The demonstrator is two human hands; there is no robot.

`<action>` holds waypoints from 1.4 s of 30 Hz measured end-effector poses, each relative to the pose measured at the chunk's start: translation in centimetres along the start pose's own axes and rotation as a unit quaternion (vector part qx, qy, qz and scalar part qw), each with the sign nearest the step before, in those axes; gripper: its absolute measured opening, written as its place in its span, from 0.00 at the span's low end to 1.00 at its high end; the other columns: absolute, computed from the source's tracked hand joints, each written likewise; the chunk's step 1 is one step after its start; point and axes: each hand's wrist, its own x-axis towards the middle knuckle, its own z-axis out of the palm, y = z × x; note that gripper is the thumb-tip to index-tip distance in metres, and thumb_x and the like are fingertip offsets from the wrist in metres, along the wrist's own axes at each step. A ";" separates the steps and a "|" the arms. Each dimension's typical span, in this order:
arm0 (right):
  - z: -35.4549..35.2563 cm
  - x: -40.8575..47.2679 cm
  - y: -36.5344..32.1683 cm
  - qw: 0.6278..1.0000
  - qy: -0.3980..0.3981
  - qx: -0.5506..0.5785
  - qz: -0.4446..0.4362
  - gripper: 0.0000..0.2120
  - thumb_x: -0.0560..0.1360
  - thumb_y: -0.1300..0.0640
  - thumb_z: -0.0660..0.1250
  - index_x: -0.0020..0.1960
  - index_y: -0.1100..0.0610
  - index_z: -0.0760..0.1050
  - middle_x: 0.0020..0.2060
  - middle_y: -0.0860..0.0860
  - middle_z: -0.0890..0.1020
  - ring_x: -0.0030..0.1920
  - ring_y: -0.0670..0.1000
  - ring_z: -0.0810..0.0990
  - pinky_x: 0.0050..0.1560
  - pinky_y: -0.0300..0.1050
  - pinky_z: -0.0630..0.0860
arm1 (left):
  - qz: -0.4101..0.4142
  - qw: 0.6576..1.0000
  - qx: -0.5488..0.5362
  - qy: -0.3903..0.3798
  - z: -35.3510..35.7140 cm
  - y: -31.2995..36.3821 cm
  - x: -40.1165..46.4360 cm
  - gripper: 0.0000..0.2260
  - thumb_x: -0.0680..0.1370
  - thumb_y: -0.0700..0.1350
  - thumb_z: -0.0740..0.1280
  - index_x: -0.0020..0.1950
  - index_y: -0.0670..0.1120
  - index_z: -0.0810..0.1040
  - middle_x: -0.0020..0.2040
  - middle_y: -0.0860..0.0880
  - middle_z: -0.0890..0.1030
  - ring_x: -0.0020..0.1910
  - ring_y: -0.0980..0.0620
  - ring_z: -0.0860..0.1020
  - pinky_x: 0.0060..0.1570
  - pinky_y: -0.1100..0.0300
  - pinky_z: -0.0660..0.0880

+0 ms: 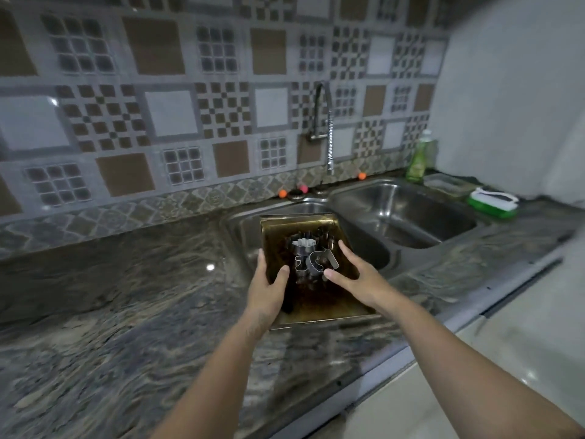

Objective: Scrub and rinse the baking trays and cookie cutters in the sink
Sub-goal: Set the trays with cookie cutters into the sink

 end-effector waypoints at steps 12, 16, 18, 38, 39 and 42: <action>-18.3 4.0 10.3 1.000 0.020 -0.012 0.011 0.42 0.67 0.33 0.67 0.75 0.34 0.50 0.76 0.47 0.59 0.76 0.53 0.57 0.73 0.54 0.59 | 0.017 0.999 -0.004 -0.043 20.5 2.4 5.1 0.29 0.80 0.51 0.63 0.78 0.56 0.53 0.71 0.54 0.70 0.69 0.52 0.70 0.67 0.52 0.70; -22.5 6.3 13.0 1.000 0.011 -0.002 0.020 0.44 0.64 0.31 0.67 0.75 0.34 0.50 0.77 0.49 0.57 0.76 0.53 0.55 0.74 0.54 0.58 | 0.001 0.999 -0.013 -0.049 25.7 3.5 6.9 0.28 0.81 0.48 0.61 0.78 0.56 0.51 0.62 0.60 0.66 0.62 0.59 0.67 0.59 0.61 0.66; -24.2 8.2 14.2 1.000 0.014 -0.002 0.019 0.44 0.65 0.31 0.67 0.75 0.35 0.50 0.77 0.49 0.57 0.76 0.53 0.55 0.74 0.53 0.57 | -0.004 0.999 -0.017 -0.044 27.8 3.9 8.7 0.29 0.81 0.49 0.61 0.78 0.56 0.51 0.63 0.58 0.69 0.62 0.56 0.69 0.62 0.58 0.69; -33.7 31.5 24.5 0.996 -0.061 -0.025 0.055 0.39 0.72 0.38 0.68 0.76 0.39 0.51 0.76 0.47 0.59 0.76 0.52 0.57 0.71 0.47 0.58 | -0.057 0.996 0.060 -0.025 41.8 -1.3 31.1 0.22 0.81 0.49 0.61 0.74 0.55 0.59 0.58 0.54 0.74 0.61 0.50 0.73 0.60 0.56 0.70; -33.6 32.2 25.2 0.995 -0.073 -0.022 0.060 0.39 0.72 0.38 0.68 0.77 0.39 0.51 0.76 0.47 0.59 0.76 0.52 0.57 0.71 0.47 0.58 | -0.067 0.995 0.070 -0.021 42.1 -2.2 31.6 0.23 0.80 0.50 0.62 0.74 0.55 0.59 0.59 0.54 0.75 0.62 0.50 0.74 0.60 0.55 0.71; -33.6 34.2 27.1 0.991 -0.113 -0.013 0.076 0.39 0.72 0.38 0.67 0.77 0.39 0.51 0.77 0.48 0.58 0.76 0.52 0.56 0.71 0.48 0.58 | -0.110 0.989 0.097 -0.010 43.4 -3.8 32.9 0.25 0.80 0.52 0.62 0.75 0.56 0.57 0.64 0.52 0.75 0.62 0.50 0.75 0.60 0.55 0.72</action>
